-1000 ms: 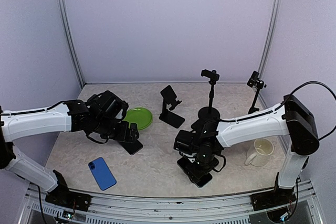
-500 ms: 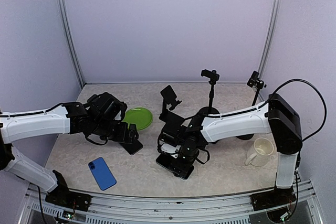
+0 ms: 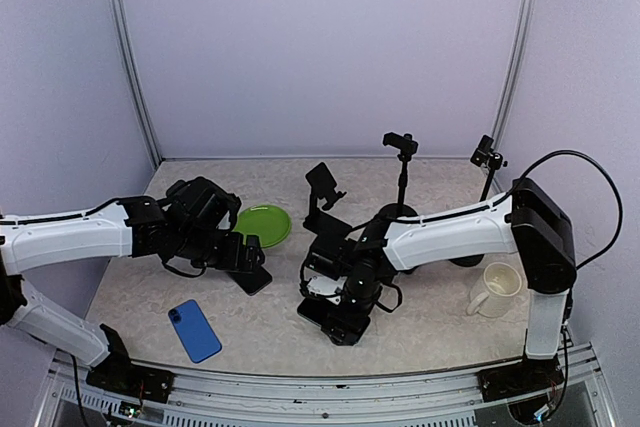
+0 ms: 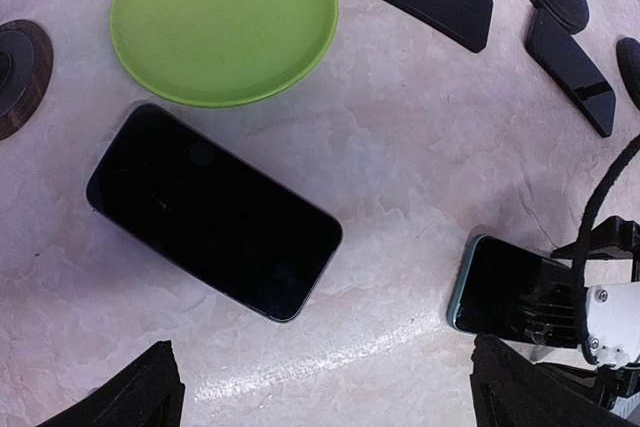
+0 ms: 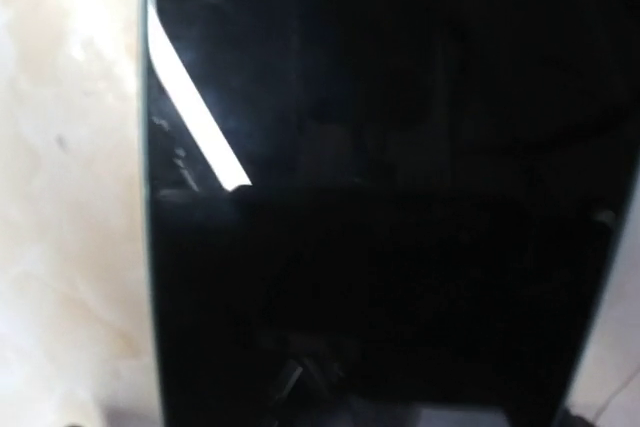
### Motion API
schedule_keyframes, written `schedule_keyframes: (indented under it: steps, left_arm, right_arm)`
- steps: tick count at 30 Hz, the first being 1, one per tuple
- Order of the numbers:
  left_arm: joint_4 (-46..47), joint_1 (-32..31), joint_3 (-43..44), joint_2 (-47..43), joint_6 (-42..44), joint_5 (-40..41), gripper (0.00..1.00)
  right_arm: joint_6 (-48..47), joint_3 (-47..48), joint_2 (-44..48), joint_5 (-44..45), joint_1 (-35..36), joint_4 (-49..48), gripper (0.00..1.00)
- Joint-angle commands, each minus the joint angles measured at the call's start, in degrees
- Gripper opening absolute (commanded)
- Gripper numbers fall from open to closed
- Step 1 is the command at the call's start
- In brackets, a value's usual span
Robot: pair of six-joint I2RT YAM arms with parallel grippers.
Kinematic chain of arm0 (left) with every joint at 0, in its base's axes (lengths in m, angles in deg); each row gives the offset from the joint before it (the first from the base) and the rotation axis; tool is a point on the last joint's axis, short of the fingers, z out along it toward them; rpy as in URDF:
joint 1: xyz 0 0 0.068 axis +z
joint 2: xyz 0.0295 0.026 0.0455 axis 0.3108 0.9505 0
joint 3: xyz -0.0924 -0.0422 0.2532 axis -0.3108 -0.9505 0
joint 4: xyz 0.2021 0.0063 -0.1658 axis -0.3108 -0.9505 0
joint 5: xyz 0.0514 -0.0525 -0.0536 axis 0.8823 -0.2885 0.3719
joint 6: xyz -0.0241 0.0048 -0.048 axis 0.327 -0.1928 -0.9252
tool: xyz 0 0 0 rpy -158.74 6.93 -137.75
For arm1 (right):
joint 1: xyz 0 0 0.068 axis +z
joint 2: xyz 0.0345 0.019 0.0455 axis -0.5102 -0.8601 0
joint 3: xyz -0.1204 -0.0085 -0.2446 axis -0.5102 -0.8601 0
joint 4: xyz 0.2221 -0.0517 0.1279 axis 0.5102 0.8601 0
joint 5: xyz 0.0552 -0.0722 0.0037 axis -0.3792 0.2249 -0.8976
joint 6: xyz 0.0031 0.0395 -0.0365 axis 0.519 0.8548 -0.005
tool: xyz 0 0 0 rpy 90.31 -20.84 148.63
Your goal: Place the phone on the phone stand
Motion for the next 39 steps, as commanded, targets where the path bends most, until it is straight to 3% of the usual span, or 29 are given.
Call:
schedule_keyframes:
  steps: [1, 18, 33, 39]
  left_arm:
    - [1.3, 0.4, -0.8, -1.2, -0.6, -0.4, 0.97]
    - [1.1, 0.4, -0.3, -0.3, 0.6, -0.9, 0.97]
    - [1.1, 0.4, -0.3, 0.4, 1.1, -1.5, 0.97]
    - [0.8, 0.5, -0.4, 0.2, 1.6, -1.8, 0.97]
  right_arm:
    - [2.9, -1.9, 2.4, -1.1, -0.5, 1.4, 1.00]
    - [5.9, -4.6, 0.1, -1.3, -2.7, -1.1, 0.96]
    - [3.4, -2.3, -5.9, 5.8, -1.0, 5.4, 0.97]
    - [4.0, -0.5, -7.7, 0.6, 0.1, 4.9, 0.96]
